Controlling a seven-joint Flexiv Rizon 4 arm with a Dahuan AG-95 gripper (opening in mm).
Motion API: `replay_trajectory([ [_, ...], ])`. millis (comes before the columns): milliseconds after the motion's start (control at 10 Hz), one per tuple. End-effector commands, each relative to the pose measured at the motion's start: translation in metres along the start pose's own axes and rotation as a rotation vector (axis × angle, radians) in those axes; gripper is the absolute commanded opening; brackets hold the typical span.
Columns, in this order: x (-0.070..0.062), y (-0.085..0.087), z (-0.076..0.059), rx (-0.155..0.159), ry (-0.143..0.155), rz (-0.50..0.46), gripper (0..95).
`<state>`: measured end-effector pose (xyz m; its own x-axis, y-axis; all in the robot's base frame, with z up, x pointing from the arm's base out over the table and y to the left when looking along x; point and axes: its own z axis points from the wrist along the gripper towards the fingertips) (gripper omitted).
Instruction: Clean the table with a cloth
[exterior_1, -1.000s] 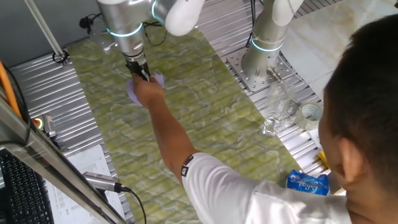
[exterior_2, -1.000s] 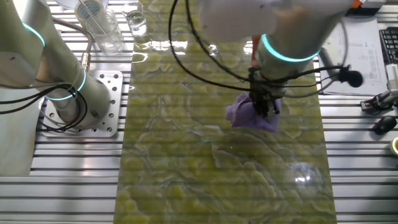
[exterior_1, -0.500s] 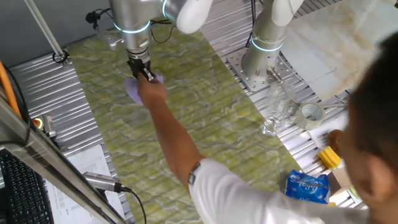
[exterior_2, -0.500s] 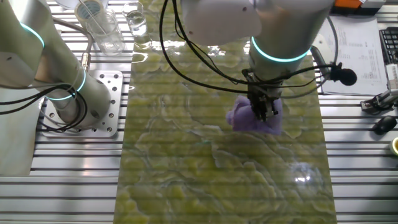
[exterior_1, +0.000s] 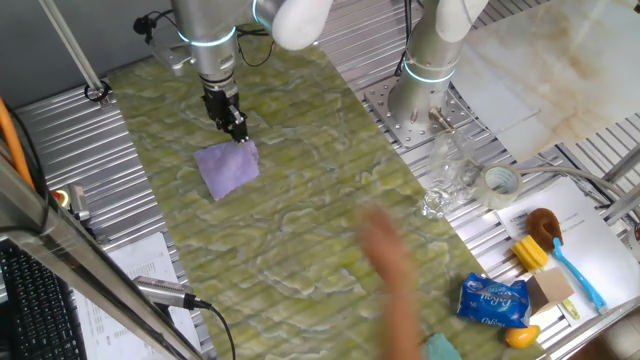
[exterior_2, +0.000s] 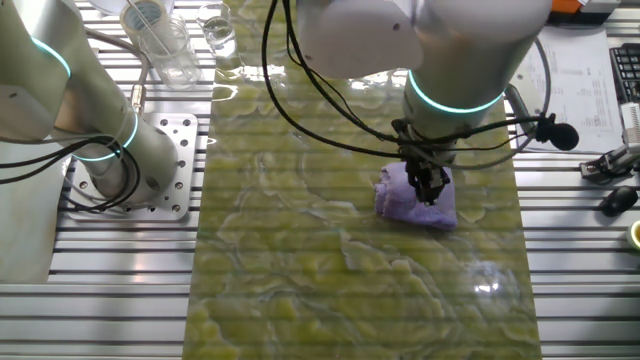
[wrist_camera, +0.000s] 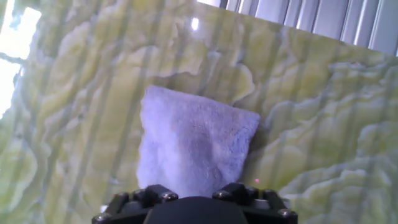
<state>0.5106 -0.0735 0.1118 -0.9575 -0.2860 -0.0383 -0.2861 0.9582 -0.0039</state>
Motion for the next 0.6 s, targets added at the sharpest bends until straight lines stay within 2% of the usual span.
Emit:
replay_trajectory([
  [100, 0.006, -0.009, -0.009, -0.010, 0.019, -0.026, 95.0],
  [300, 0.016, -0.021, -0.021, -0.010, 0.025, -0.036, 57.0],
  [400, 0.019, -0.026, -0.026, -0.016, 0.022, -0.001, 0.0],
  [600, 0.023, -0.029, -0.030, -0.004, 0.050, 0.008, 0.0],
])
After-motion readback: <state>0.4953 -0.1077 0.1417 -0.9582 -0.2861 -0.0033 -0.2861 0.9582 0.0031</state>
